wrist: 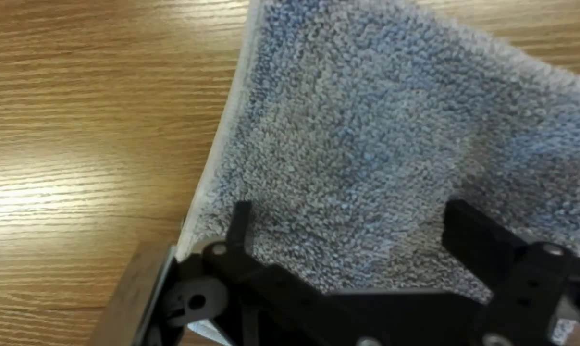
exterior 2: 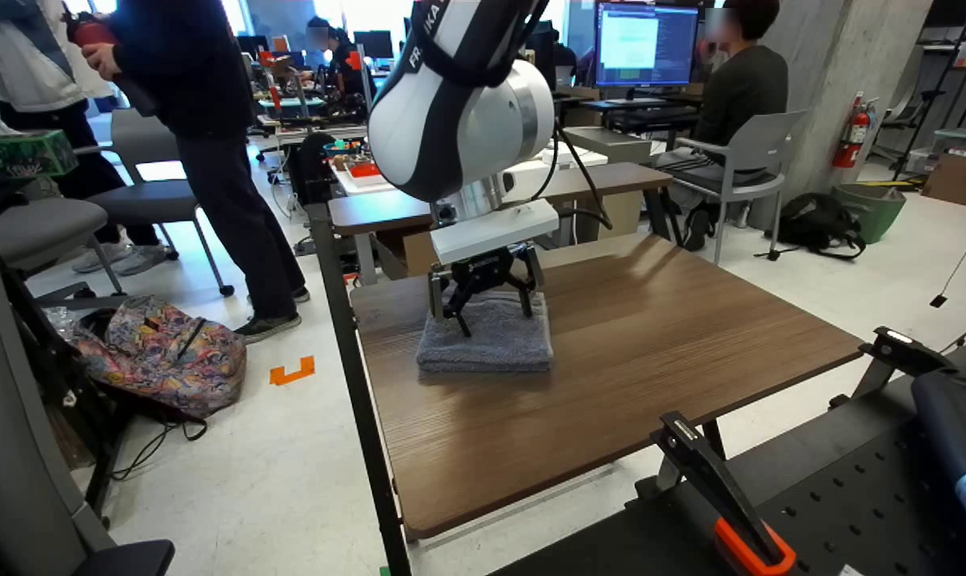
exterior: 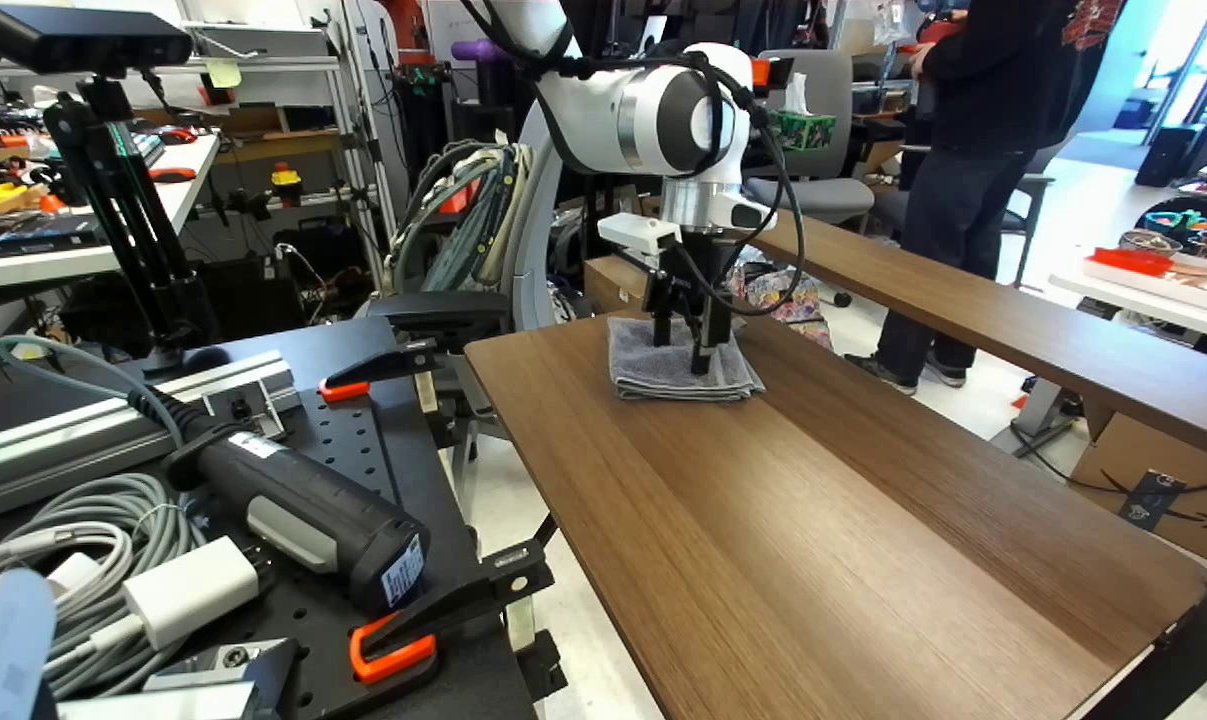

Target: Slide the cloth to the right on the desk

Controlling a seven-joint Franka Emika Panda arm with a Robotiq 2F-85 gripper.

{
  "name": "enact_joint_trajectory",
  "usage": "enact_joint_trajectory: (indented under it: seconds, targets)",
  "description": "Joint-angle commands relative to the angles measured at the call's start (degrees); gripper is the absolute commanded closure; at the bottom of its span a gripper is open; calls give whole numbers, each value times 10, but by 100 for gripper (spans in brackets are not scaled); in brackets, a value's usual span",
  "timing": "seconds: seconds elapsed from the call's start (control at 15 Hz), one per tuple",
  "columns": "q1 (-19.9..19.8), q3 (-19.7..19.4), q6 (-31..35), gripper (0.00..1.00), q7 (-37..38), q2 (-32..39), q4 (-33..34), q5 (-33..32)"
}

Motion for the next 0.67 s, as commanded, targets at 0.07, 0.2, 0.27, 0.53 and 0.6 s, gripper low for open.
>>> enact_joint_trajectory:
  seconds: [0.07,0.2,0.27,0.53,0.6]
  targets:
    - [3,-19,-41,0,-3,31,53,1]
    - [-2,-26,-50,0,-1,36,63,1]
    - [-7,-28,-58,0,-5,39,70,2]
    - [-41,-30,-94,0,-30,45,88,10]
    - [-53,-30,-103,0,-37,46,92,12]
